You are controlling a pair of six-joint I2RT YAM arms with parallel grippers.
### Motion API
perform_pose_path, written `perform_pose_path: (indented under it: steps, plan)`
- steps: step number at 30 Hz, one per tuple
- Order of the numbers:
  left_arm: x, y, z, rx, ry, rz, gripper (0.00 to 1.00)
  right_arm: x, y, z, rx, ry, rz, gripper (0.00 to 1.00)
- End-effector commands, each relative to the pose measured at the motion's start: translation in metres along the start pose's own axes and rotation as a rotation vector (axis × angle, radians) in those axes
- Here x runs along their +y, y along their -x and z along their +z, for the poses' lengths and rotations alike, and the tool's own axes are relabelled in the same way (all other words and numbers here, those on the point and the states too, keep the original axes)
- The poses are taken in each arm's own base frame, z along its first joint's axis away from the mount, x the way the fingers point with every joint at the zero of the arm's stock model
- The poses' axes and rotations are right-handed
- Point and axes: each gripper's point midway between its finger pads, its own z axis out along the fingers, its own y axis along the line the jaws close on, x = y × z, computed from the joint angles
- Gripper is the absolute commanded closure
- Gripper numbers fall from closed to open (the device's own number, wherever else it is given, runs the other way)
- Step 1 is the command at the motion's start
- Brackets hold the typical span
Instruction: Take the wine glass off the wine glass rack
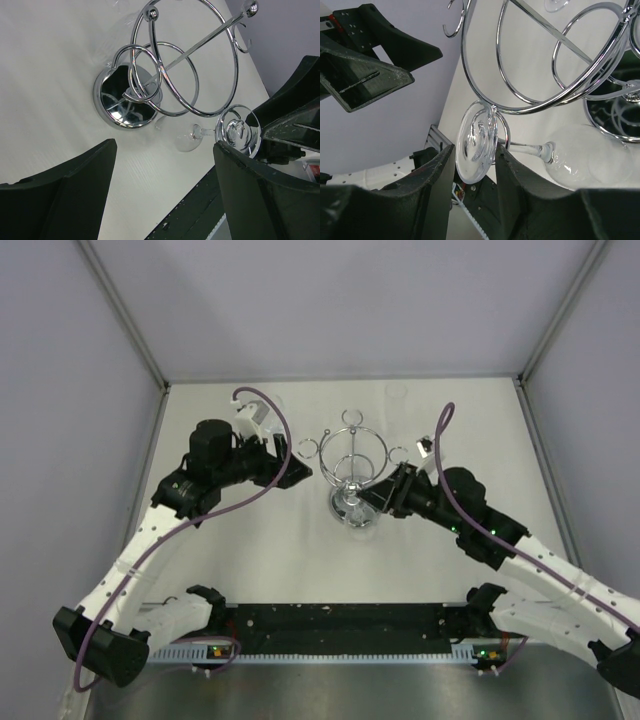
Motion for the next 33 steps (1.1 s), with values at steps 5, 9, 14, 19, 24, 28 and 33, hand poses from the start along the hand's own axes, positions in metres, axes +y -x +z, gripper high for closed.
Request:
perform_pose_path:
  steps: [5,9,14,19,24,28,33]
  plan:
    - [-0.006,0.009,-0.001,-0.045,-0.027,0.021,0.16,0.026,0.016,0.003,-0.057,0.117,0.025,0.65]
    - [-0.007,0.010,-0.002,-0.043,-0.032,0.021,0.16,0.023,0.014,0.005,-0.056,0.109,0.032,0.68]
    - [-0.008,0.011,-0.002,-0.044,-0.035,0.024,0.16,0.022,0.012,0.009,-0.049,0.110,0.040,0.70]
    - [-0.010,0.012,-0.002,-0.043,-0.040,0.027,0.16,0.021,0.010,0.013,-0.038,0.112,0.055,0.71]
    - [-0.009,0.012,-0.002,-0.041,-0.037,0.028,0.16,0.019,0.007,0.017,-0.026,0.105,0.067,0.81]
    - [-0.009,0.011,-0.001,-0.036,-0.038,0.026,0.16,0.017,0.006,0.019,-0.019,0.101,0.068,0.95]
    - [-0.009,0.012,-0.002,-0.039,-0.037,0.027,0.16,0.016,0.006,0.016,-0.025,0.099,0.068,1.00]
